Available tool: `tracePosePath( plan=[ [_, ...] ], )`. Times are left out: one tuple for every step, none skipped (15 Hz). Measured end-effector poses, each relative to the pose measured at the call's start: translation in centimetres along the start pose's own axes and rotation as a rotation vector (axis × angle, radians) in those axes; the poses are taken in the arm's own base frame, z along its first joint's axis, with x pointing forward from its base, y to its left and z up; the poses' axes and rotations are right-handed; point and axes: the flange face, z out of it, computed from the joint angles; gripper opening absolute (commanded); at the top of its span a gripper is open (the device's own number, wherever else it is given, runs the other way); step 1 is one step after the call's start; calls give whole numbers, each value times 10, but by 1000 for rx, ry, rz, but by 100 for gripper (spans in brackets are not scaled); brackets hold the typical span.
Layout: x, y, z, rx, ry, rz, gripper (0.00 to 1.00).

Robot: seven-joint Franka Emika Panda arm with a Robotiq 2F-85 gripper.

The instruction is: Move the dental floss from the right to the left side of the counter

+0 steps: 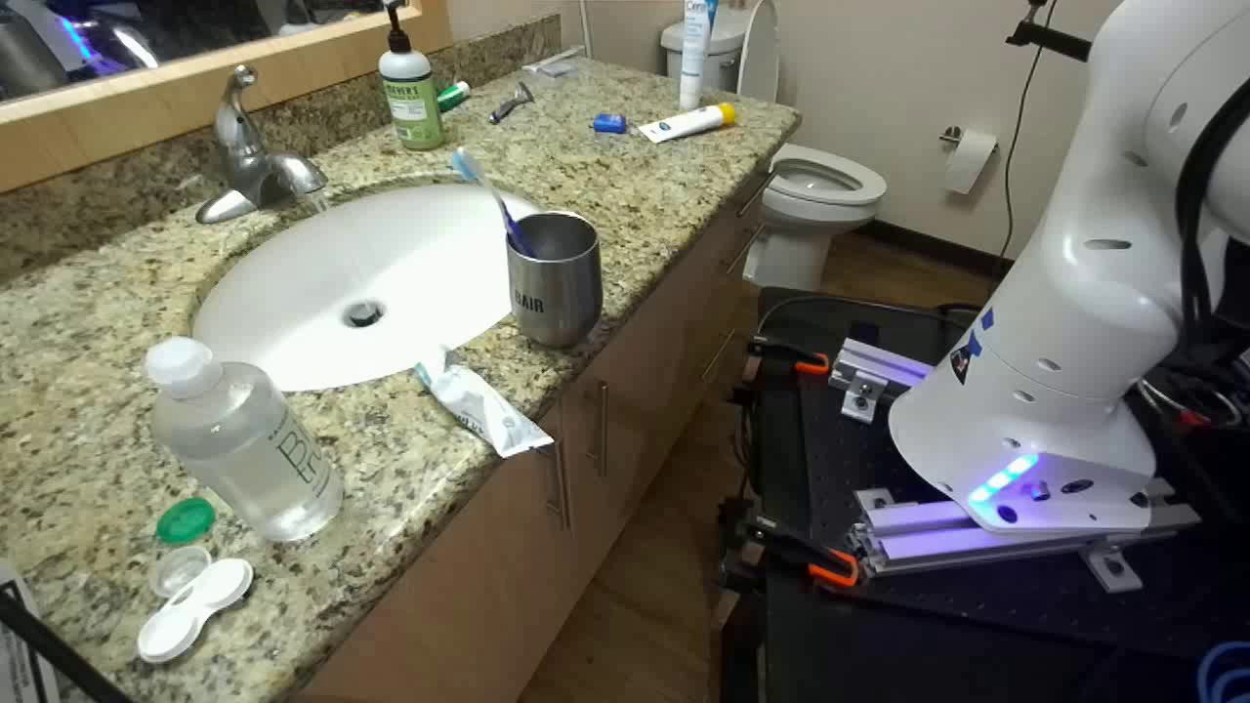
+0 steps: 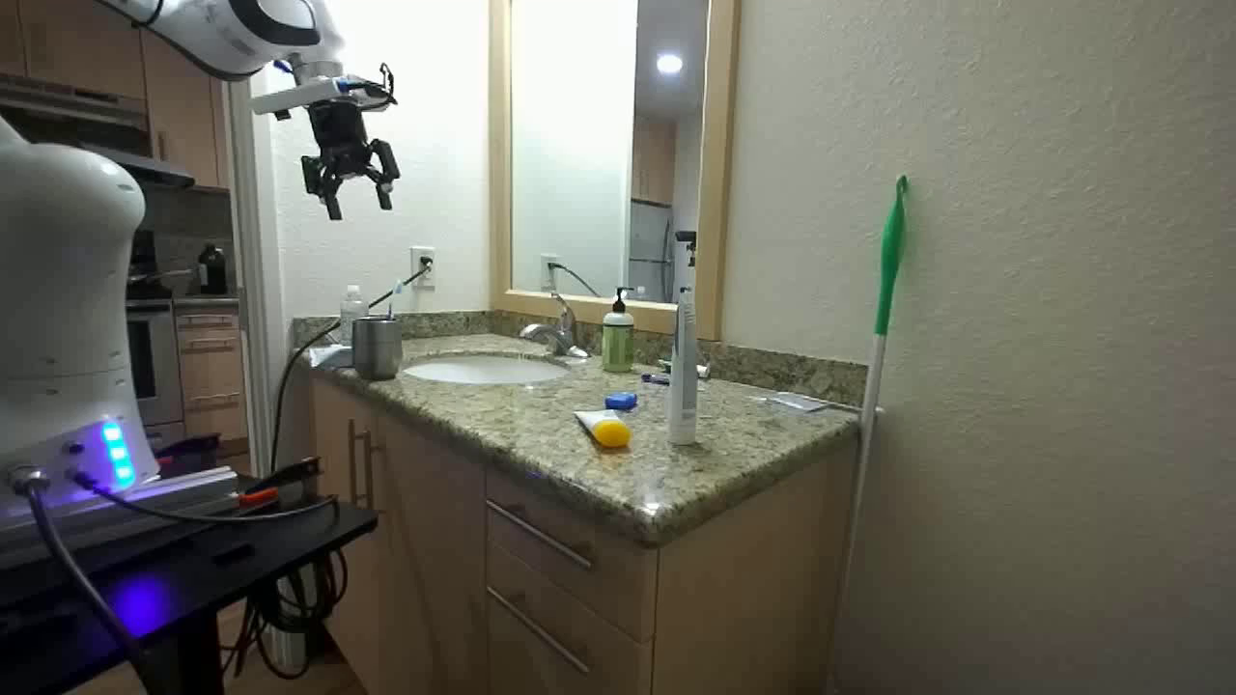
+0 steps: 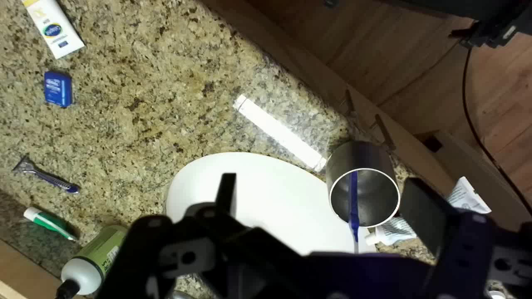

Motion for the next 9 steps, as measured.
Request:
tracePosePath(
  plan=[
    [0, 0, 0, 0, 0, 0, 100],
    [0, 0, 0, 0, 0, 0, 100],
    [0, 0, 0, 0, 0, 0, 100],
    [1, 1, -3, -4, 11, 0, 100],
    [4, 7, -13, -20, 56, 8, 100],
    [7, 19, -30, -40, 117, 26, 100],
    [6, 36, -47, -45, 171, 62, 100],
    [0, 59, -64, -38, 217, 111, 100],
    [-9, 84, -77, -23, 257, 167, 100]
  ],
)
